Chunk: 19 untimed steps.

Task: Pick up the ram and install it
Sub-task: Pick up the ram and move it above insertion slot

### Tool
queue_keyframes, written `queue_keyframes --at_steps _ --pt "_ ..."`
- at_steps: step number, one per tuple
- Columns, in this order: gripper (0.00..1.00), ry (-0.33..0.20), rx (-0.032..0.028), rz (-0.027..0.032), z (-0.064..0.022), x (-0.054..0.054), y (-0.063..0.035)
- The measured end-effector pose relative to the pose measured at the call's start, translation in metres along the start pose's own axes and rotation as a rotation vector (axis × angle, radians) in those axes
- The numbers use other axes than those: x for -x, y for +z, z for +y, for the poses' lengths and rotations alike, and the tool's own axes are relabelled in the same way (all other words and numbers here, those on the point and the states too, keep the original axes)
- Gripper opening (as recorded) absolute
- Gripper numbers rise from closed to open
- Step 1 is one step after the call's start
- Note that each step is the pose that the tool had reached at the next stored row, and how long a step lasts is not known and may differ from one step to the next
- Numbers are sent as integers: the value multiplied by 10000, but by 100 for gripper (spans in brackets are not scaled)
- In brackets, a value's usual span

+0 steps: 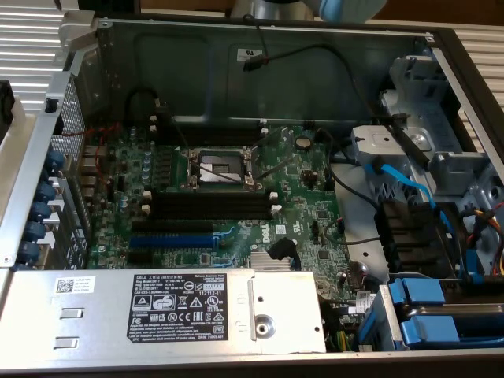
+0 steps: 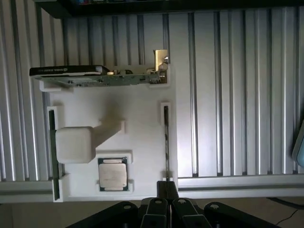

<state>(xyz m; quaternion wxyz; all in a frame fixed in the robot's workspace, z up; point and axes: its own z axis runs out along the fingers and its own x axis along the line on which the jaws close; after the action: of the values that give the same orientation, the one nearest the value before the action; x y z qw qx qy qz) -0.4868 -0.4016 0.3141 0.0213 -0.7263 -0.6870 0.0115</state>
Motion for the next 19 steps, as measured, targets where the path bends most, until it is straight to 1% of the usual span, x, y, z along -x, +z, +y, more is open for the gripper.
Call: queue_keyframes --at_steps 1,2,3,4,6,7,8,9,11,19 --pt "10 0 1 -11 -5 -27 15" --pt "10 2 2 -40 -17 -46 26" --pt "10 5 5 -106 -37 -52 33" --pt "10 8 10 -184 -62 -52 39" --pt "10 11 16 -283 -131 -49 53" --pt "10 10 17 -324 -152 -47 61" --pt "10 10 21 -352 -156 -47 73" --pt "10 8 22 -368 -154 -46 88" --pt "10 7 21 -379 -152 -45 121" --pt "10 8 21 -382 -144 -38 266"
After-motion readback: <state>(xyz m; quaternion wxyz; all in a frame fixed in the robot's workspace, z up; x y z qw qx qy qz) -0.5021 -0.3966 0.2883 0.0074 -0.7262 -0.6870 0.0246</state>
